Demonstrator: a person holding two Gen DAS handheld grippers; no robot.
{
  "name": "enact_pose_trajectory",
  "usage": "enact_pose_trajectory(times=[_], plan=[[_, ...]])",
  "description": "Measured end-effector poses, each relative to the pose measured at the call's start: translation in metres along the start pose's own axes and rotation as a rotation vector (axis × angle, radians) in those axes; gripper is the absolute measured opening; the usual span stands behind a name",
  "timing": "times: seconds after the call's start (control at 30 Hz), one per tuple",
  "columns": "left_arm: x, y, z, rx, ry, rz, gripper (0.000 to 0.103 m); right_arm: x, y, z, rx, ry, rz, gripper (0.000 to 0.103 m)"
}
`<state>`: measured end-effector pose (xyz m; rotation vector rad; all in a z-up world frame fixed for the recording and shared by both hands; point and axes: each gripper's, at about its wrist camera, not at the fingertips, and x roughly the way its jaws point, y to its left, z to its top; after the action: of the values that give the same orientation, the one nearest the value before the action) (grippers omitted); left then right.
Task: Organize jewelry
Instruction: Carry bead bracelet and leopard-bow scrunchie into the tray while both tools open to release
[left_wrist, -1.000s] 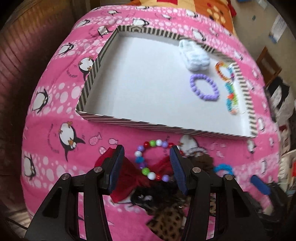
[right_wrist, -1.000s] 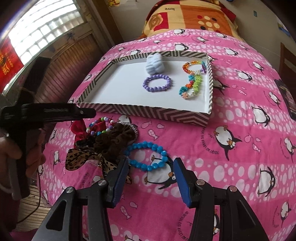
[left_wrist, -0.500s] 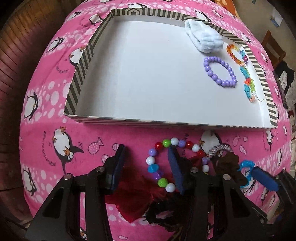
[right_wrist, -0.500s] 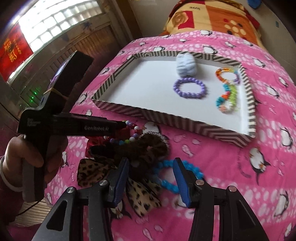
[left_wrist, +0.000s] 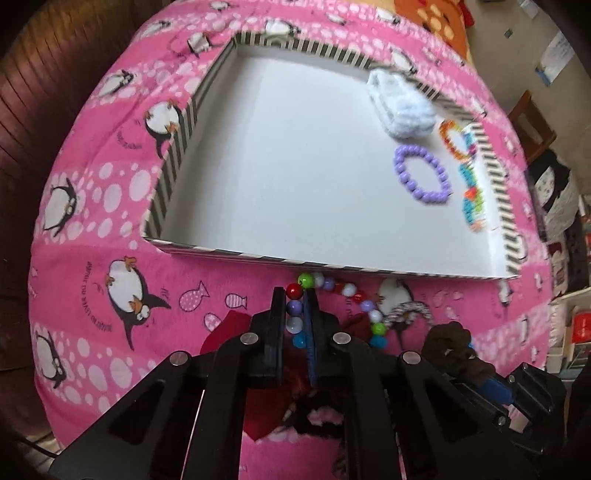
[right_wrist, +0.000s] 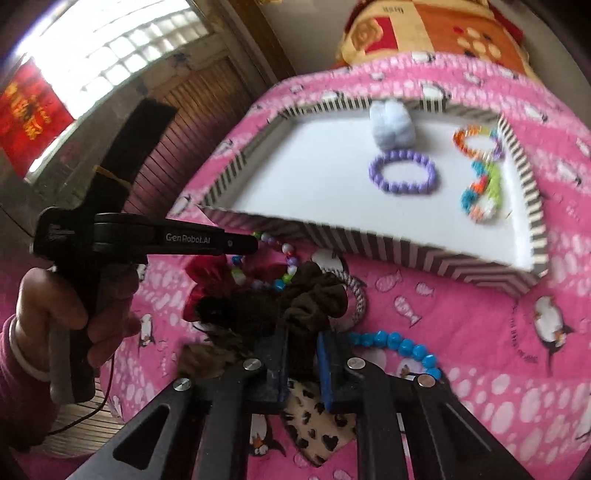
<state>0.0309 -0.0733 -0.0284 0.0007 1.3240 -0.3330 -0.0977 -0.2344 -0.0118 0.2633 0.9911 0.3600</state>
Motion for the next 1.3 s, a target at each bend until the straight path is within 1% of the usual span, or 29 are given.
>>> enact_pose_trajectory(times=[0.2, 0.33, 0.57, 0.7, 0.83, 1.0, 1.17, 1.3], plan=[[-0.034, -0.012, -0.002, 0.001, -0.062, -0.028, 0.008, -0.043, -0.002, 0.001, -0.010, -0.068, 0.022, 0.012], [-0.060, -0.018, -0.003, 0.003, -0.113, -0.039, 0.008, -0.064, -0.006, 0.008, -0.007, -0.099, 0.039, 0.012], [-0.093, -0.018, 0.002, 0.010, -0.173, -0.035, 0.008, -0.086, -0.013, 0.020, -0.007, -0.144, 0.045, 0.012], [-0.102, -0.022, 0.013, 0.015, -0.194, -0.027, 0.008, -0.091, -0.015, 0.031, -0.013, -0.161, 0.043, 0.012], [-0.103, -0.024, 0.026, 0.020, -0.207, -0.009, 0.008, -0.088, -0.016, 0.047, -0.023, -0.168, 0.033, 0.012], [-0.092, -0.022, 0.049, 0.028, -0.199, 0.024, 0.008, -0.073, -0.017, 0.069, -0.039, -0.155, 0.014, 0.012], [-0.071, -0.020, 0.077, 0.038, -0.166, 0.038, 0.008, -0.044, -0.017, 0.097, -0.053, -0.122, 0.003, 0.012], [-0.048, -0.017, 0.104, 0.048, -0.133, 0.045, 0.008, -0.016, -0.015, 0.120, -0.068, -0.088, 0.013, 0.012]])
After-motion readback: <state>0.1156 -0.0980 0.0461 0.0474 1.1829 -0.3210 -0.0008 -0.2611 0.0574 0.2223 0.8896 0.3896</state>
